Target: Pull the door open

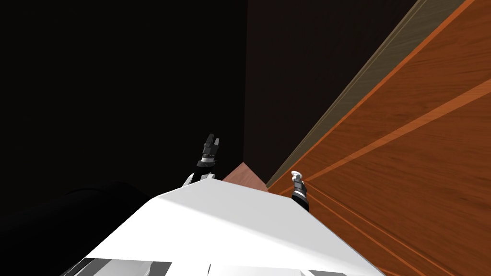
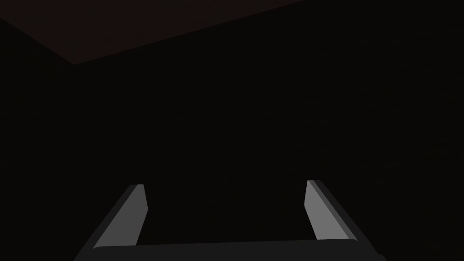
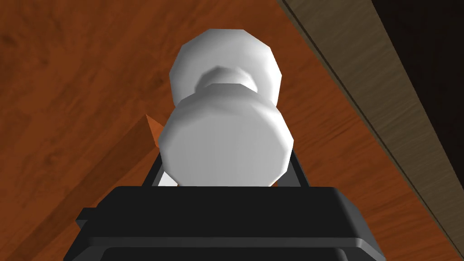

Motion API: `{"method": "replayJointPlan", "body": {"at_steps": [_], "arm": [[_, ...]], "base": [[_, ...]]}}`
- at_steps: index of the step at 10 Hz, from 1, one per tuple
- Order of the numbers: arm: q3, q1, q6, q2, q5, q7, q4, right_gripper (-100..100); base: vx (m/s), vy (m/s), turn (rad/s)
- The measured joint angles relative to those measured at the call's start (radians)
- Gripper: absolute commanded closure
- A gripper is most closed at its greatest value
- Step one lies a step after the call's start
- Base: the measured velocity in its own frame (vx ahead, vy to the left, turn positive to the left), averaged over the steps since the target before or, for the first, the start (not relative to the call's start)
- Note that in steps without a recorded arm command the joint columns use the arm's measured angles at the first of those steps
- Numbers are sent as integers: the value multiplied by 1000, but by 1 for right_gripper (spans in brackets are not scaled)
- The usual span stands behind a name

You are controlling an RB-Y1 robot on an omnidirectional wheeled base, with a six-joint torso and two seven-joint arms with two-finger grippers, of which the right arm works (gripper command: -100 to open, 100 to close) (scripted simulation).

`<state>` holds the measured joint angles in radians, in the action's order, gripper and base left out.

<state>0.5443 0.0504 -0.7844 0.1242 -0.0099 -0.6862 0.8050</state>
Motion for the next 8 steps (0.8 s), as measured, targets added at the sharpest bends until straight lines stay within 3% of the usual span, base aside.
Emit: {"method": "replayJointPlan", "body": {"at_steps": [8], "arm": [[-41,3,-5,21,-62,192,-10,100]], "base": [[-26,0,17]]}}
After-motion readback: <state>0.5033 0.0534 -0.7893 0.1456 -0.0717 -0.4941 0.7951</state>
